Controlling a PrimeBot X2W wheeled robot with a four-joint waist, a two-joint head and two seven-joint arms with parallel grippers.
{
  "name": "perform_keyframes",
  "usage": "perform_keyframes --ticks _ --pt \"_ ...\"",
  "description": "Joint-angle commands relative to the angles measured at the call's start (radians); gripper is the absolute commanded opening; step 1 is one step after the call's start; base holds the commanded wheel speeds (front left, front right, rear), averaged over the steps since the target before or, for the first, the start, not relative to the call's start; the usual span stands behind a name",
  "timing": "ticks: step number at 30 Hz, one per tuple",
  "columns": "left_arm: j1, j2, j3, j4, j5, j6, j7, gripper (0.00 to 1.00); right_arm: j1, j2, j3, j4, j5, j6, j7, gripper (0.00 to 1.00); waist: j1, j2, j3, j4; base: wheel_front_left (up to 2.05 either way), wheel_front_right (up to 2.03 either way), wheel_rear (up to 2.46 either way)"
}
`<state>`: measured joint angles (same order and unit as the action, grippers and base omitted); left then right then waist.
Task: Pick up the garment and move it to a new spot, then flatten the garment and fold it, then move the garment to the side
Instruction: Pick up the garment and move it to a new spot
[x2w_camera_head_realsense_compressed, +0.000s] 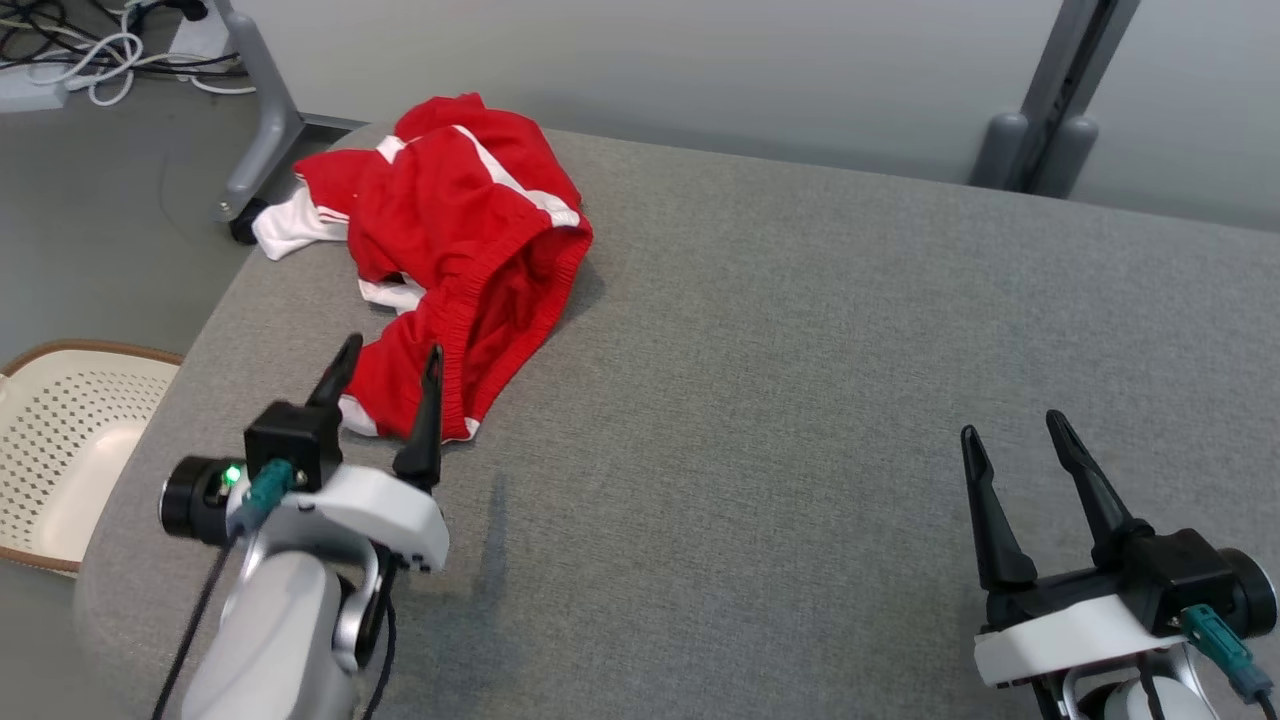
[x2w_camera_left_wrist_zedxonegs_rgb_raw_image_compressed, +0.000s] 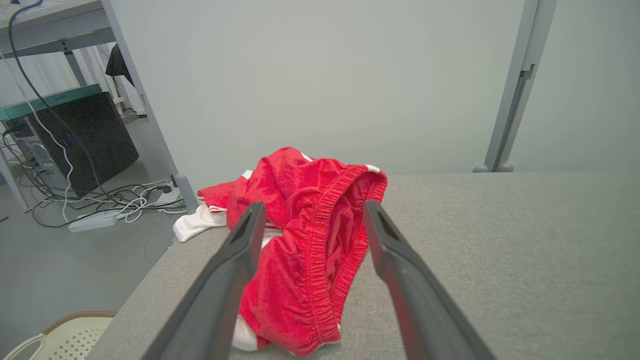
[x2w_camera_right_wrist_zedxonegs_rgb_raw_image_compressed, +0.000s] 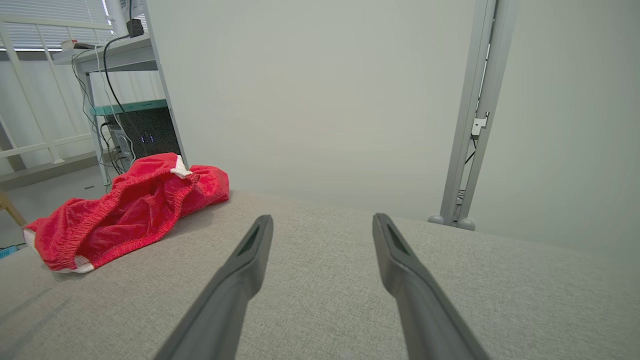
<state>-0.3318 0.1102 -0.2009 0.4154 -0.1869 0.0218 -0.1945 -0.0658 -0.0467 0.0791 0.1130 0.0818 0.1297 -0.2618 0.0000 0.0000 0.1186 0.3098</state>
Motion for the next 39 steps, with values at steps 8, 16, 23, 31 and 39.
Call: perform_keyframes --ticks 8,16,23,31,39 --pt "-0.317 0.029 -0.002 0.183 -0.017 -0.058 0.124 1.00 -0.060 -0.007 0.002 -0.038 -0.046 0.002 -0.005 1.00 0.0000 0.0000 0.130 -0.125 0.00 0.00 0.00" --pt "-0.488 0.068 -0.050 0.391 0.033 -0.057 0.294 1.00 -0.089 -0.007 0.004 -0.070 -0.052 0.001 -0.005 1.00 0.0000 0.0000 0.208 -0.201 0.00 0.00 0.00" --pt "-0.587 0.101 -0.077 0.527 0.091 0.033 0.333 1.00 -0.116 -0.006 0.000 -0.091 -0.050 0.001 -0.005 1.00 0.0000 0.0000 0.273 -0.245 0.00 0.00 0.00" --pt "-0.624 0.087 -0.087 0.587 0.090 0.055 0.242 0.00 -0.122 -0.006 -0.003 -0.089 -0.033 0.001 -0.005 1.00 0.0000 0.0000 0.277 -0.243 0.00 0.00 0.00" --pt "-0.609 0.045 -0.095 0.565 0.070 0.054 0.106 0.00 -0.105 -0.006 -0.006 -0.077 -0.017 0.001 -0.005 1.00 0.0000 0.0000 0.217 -0.228 0.00 0.00 0.00"
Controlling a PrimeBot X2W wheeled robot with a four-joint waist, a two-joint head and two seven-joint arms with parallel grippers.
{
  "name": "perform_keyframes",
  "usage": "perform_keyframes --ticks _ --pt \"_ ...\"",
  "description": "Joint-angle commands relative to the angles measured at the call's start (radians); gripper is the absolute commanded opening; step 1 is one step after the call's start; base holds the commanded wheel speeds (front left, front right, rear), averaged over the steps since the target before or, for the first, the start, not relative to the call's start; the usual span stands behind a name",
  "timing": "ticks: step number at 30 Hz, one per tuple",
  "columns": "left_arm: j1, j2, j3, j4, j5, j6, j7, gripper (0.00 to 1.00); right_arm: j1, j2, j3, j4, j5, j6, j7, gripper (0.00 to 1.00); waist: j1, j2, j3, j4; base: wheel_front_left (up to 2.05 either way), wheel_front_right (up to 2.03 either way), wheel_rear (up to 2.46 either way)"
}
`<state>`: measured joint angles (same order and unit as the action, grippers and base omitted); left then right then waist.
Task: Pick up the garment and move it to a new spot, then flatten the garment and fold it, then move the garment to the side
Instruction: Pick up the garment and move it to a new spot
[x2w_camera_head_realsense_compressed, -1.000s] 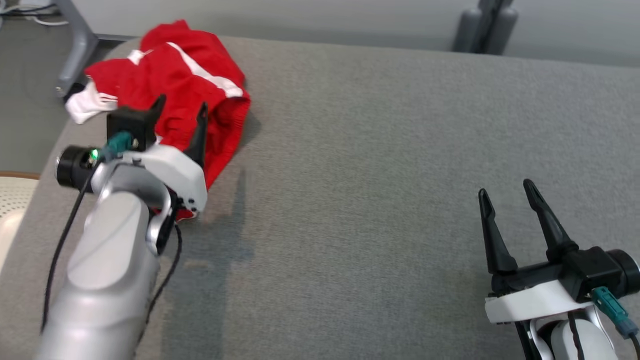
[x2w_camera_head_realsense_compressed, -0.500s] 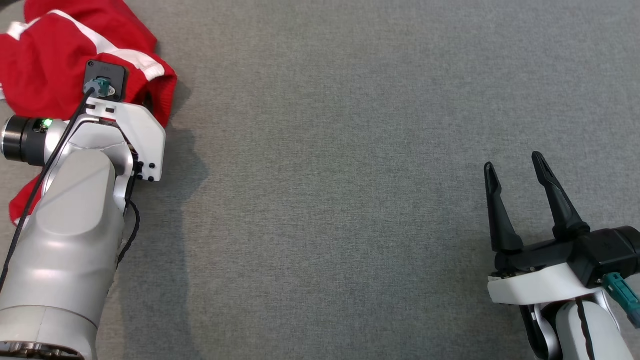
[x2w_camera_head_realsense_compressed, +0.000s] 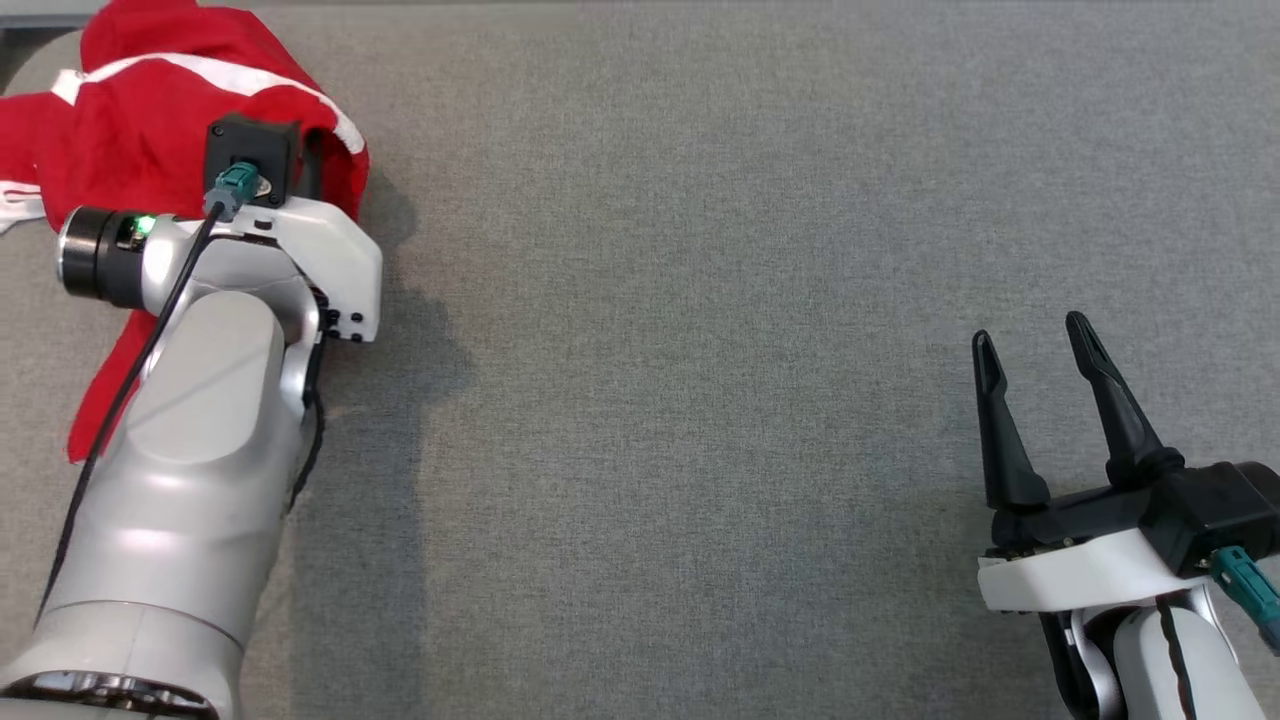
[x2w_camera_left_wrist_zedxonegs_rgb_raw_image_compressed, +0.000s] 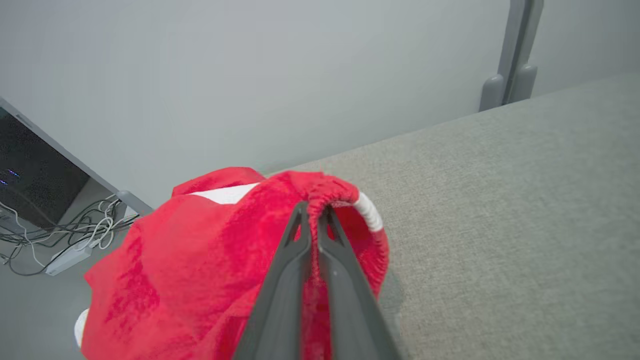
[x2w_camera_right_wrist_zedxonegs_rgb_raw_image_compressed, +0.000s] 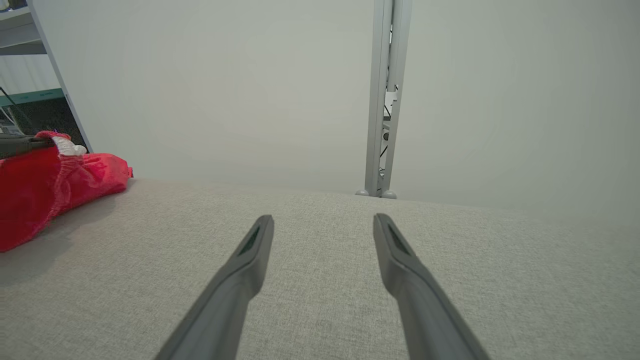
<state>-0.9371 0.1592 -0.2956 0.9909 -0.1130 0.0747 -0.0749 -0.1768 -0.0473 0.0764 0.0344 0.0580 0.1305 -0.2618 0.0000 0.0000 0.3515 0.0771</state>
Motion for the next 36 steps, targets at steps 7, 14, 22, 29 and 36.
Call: perform_keyframes --ticks 7,14,22,29,36 --pt "0.023 -0.093 -0.038 -0.119 -0.057 -0.031 -0.107 0.00 0.042 -0.006 -0.016 0.017 0.025 0.000 -0.005 1.00 0.0000 0.0000 -0.101 -0.006 0.00 0.00 0.00" --pt "0.084 -0.108 -0.159 -0.302 -0.148 -0.046 -0.116 0.00 0.069 -0.006 -0.032 0.021 0.031 0.000 -0.005 1.00 0.0000 0.0000 -0.155 -0.052 0.00 0.00 0.00" --pt "0.125 -0.106 -0.325 -0.574 -0.230 0.030 -0.062 0.00 0.107 -0.006 -0.062 0.029 0.040 0.000 -0.005 1.00 0.0000 0.0000 -0.211 -0.113 0.00 0.00 0.00" --pt "0.088 -0.106 -0.381 -0.664 -0.224 0.055 0.037 0.00 0.106 -0.006 -0.044 0.026 0.057 0.000 -0.005 1.00 0.0000 0.0000 -0.209 -0.193 0.00 0.00 0.00" --pt "0.034 -0.107 -0.433 -0.491 -0.222 0.025 0.037 0.00 0.071 -0.005 -0.010 0.031 0.083 0.000 -0.005 1.00 0.0000 0.0000 -0.137 -0.299 0.00 0.00 0.00"
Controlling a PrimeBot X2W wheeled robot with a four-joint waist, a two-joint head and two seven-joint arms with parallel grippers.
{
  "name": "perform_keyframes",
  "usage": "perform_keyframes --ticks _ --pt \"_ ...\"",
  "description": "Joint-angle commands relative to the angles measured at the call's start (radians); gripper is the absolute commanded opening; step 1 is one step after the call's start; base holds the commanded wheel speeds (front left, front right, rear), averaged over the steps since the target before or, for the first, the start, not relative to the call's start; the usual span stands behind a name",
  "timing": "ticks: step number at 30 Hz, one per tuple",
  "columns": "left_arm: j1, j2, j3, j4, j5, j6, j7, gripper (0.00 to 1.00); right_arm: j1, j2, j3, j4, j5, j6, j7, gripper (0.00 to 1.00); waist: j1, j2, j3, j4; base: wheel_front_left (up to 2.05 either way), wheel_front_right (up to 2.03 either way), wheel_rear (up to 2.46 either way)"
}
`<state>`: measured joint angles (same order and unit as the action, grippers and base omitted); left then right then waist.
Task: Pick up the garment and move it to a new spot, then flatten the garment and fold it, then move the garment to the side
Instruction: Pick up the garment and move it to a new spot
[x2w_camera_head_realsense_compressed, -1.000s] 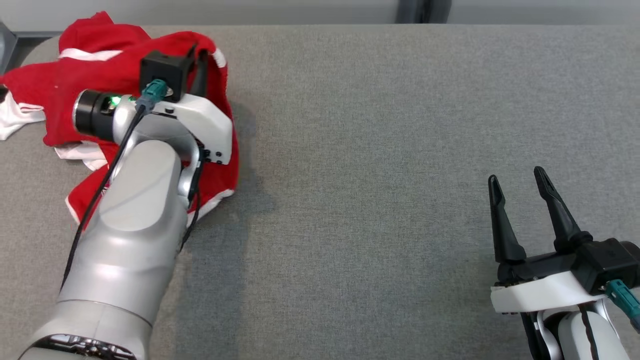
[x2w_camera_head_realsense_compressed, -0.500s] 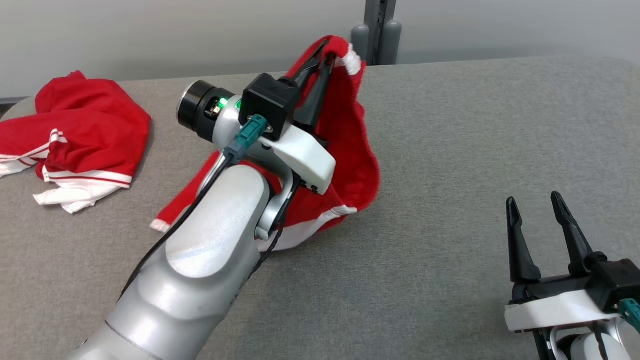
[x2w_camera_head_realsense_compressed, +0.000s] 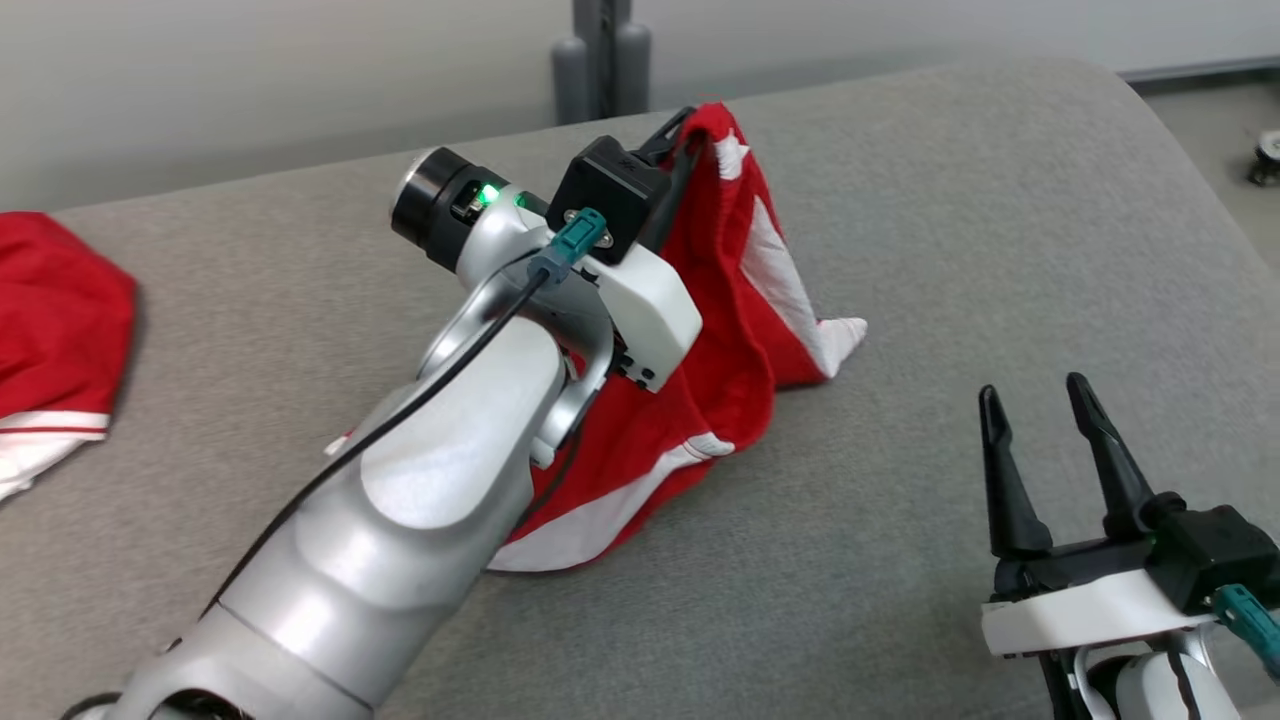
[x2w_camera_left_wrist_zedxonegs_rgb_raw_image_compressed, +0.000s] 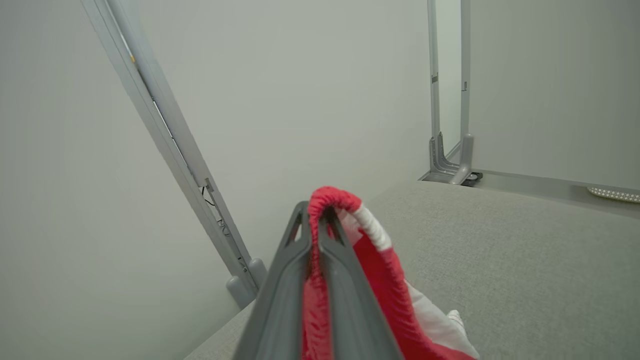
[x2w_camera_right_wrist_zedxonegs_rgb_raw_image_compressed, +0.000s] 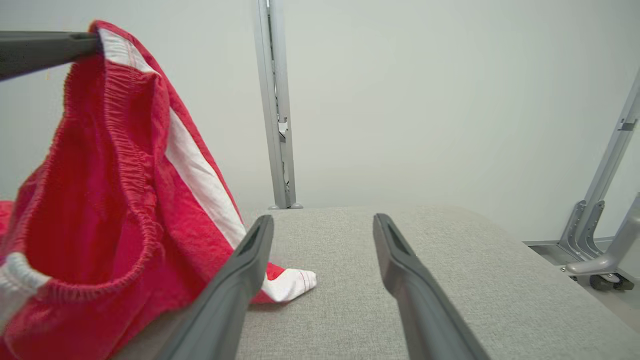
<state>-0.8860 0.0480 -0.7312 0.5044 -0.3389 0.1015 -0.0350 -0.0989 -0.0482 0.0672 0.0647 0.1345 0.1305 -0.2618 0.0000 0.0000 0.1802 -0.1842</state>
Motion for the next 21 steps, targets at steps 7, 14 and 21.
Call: perform_keyframes --ticks 7,14,21 --pt "-0.096 0.005 -0.060 0.216 -0.040 -0.008 -0.081 0.00 -0.042 -0.004 0.036 0.004 0.038 0.000 -0.005 1.00 0.0000 0.0000 0.098 -0.127 0.00 0.00 0.00" --pt "-0.125 0.005 -0.135 0.360 -0.124 0.013 -0.122 0.00 -0.062 -0.004 0.067 0.003 0.070 0.000 -0.005 1.00 0.0000 0.0000 0.136 -0.178 0.00 0.00 0.00" --pt "-0.129 0.005 -0.205 0.437 -0.190 0.021 -0.136 1.00 -0.070 -0.004 0.090 0.016 0.086 0.000 -0.005 1.00 0.0000 0.0000 0.143 -0.185 0.00 0.00 0.00"
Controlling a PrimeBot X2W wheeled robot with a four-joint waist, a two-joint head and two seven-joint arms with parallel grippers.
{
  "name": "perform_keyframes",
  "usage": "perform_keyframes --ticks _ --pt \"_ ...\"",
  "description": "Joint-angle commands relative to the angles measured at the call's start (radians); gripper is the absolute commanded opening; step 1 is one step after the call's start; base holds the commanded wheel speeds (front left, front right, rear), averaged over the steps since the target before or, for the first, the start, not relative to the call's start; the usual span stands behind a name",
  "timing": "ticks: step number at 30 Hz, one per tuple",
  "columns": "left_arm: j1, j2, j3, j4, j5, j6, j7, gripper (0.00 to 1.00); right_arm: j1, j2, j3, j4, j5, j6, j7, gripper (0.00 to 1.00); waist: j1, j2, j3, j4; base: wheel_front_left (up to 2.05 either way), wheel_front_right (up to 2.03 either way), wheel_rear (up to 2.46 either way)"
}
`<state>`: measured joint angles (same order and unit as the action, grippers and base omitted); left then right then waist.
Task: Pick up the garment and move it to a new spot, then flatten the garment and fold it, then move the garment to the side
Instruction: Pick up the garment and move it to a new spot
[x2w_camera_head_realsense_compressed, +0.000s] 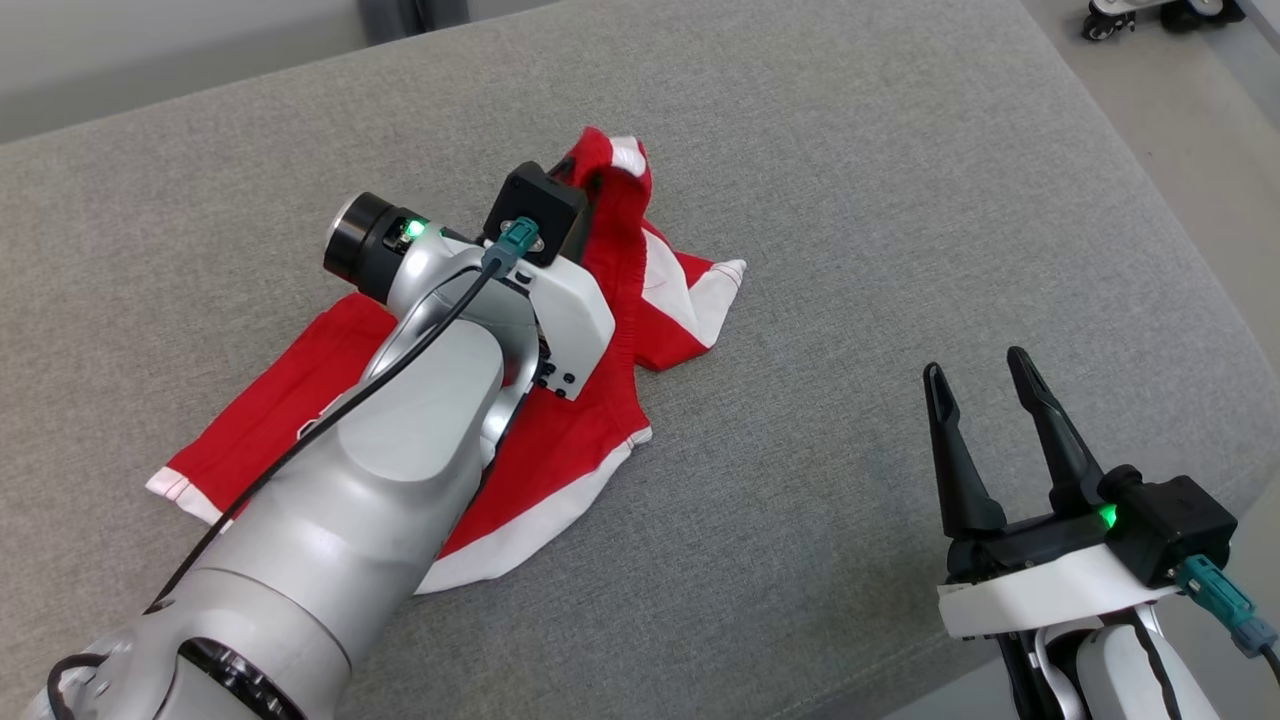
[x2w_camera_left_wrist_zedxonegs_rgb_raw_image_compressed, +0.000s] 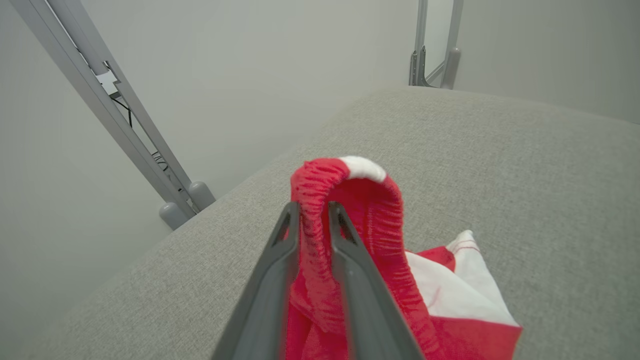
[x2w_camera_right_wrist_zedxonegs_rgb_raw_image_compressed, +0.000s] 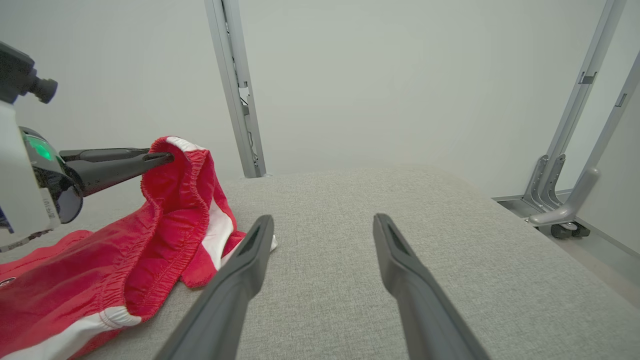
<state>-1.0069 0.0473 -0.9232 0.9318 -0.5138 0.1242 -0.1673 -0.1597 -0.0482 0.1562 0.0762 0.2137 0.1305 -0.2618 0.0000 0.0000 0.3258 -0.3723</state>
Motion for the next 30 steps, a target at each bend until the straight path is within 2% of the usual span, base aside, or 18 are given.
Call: perform_keyframes --ticks 1,10,19,24,30 --pt "-0.008 0.006 -0.013 0.010 -0.015 -0.001 -0.004 1.00 -0.009 -0.004 0.001 0.004 0.007 0.000 -0.005 1.00 0.0000 0.0000 -0.003 0.003 0.00 0.00 0.00" --pt "-0.001 0.005 -0.113 -0.012 -0.111 -0.012 0.020 1.00 -0.008 -0.004 -0.010 0.020 -0.003 0.000 -0.005 1.00 0.0000 0.0000 -0.031 0.062 0.00 0.00 0.00" --pt "0.051 0.005 -0.151 -0.067 -0.183 -0.008 -0.082 1.00 0.017 -0.005 -0.059 0.023 -0.052 0.000 -0.005 1.00 0.0000 0.0000 -0.100 0.178 0.00 0.00 0.00" --pt "0.118 0.007 -0.085 -0.108 -0.180 0.016 -0.099 1.00 0.032 -0.005 -0.089 0.020 -0.091 0.000 -0.005 1.00 0.0000 0.0000 -0.159 0.250 0.00 0.00 0.00" --pt "0.313 0.082 0.070 -0.290 -0.086 0.055 -0.098 1.00 0.066 -0.005 -0.118 0.023 -0.128 0.000 -0.005 1.00 0.0000 0.0000 -0.233 0.326 0.00 0.00 0.00"
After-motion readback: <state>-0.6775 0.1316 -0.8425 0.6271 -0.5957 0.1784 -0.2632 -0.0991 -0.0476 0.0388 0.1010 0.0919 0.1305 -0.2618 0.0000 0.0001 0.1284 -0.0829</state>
